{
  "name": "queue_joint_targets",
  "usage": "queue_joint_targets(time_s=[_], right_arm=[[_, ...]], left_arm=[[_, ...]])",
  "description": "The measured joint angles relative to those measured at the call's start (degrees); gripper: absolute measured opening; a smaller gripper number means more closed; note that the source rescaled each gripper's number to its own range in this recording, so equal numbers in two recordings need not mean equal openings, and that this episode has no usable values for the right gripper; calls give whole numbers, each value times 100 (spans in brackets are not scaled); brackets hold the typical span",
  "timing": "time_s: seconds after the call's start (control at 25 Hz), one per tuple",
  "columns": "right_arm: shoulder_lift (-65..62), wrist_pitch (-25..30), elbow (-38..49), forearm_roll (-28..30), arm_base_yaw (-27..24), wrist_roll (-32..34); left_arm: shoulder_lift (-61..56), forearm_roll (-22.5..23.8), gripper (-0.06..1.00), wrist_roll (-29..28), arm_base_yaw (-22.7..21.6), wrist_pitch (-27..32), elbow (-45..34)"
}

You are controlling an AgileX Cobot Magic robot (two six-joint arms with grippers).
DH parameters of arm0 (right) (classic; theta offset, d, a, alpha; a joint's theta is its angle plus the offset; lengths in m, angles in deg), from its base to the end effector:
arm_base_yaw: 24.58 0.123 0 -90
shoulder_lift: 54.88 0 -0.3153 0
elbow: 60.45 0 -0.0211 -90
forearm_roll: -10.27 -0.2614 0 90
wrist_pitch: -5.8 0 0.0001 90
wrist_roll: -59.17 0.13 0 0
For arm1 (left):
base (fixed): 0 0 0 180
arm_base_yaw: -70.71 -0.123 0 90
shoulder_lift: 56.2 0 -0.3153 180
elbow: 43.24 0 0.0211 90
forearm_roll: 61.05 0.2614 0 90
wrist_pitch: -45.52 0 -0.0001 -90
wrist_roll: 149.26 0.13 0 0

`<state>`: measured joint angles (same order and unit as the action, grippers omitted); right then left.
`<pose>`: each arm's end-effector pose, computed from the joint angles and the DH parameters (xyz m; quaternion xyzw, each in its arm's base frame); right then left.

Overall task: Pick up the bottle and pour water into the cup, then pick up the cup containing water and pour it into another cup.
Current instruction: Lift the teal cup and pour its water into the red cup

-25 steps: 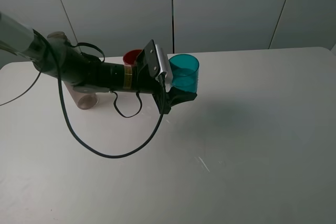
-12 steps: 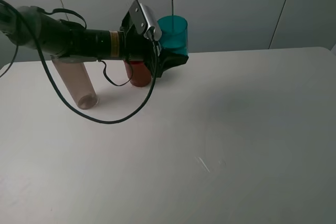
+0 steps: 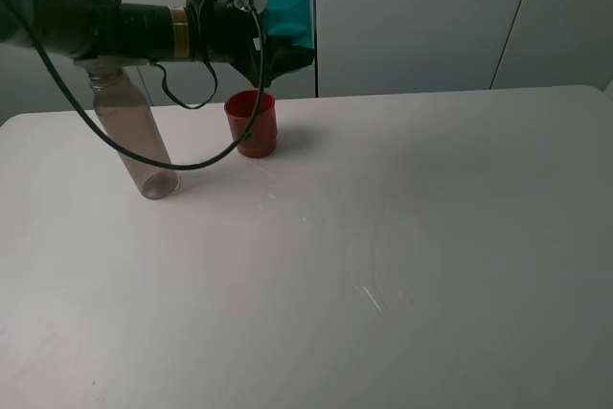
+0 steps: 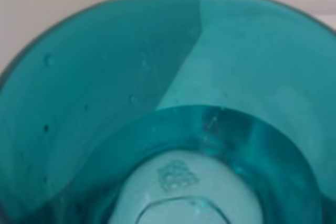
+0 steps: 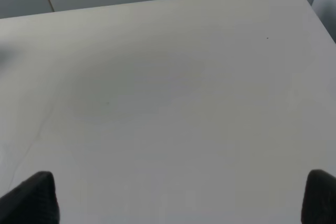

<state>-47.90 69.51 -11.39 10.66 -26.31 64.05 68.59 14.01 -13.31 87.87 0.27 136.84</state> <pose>0.0049 -0.0009 0.2602 0.0501 0.8635 0.0104 0.5018 0.4473 -0.2314 0.2178 0.4724 0.6341 -0.2646 0.5521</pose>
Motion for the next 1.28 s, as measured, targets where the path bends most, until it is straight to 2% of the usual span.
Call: queue_joint_targets(time_s=[0.4,0.64,0.92,1.28], right_arm=[[0,0,0,0,0,0],[0,0,0,0,0,11],[0,0,0,0,0,12],[0,0,0,0,0,12]], left_arm=[[0,641,15,-443,-546,41,480],[0,955,15,-479,-996,124,491],[0,983,15,-397,-1441,175,620],[0,928,15,-385,-1534,115,716]])
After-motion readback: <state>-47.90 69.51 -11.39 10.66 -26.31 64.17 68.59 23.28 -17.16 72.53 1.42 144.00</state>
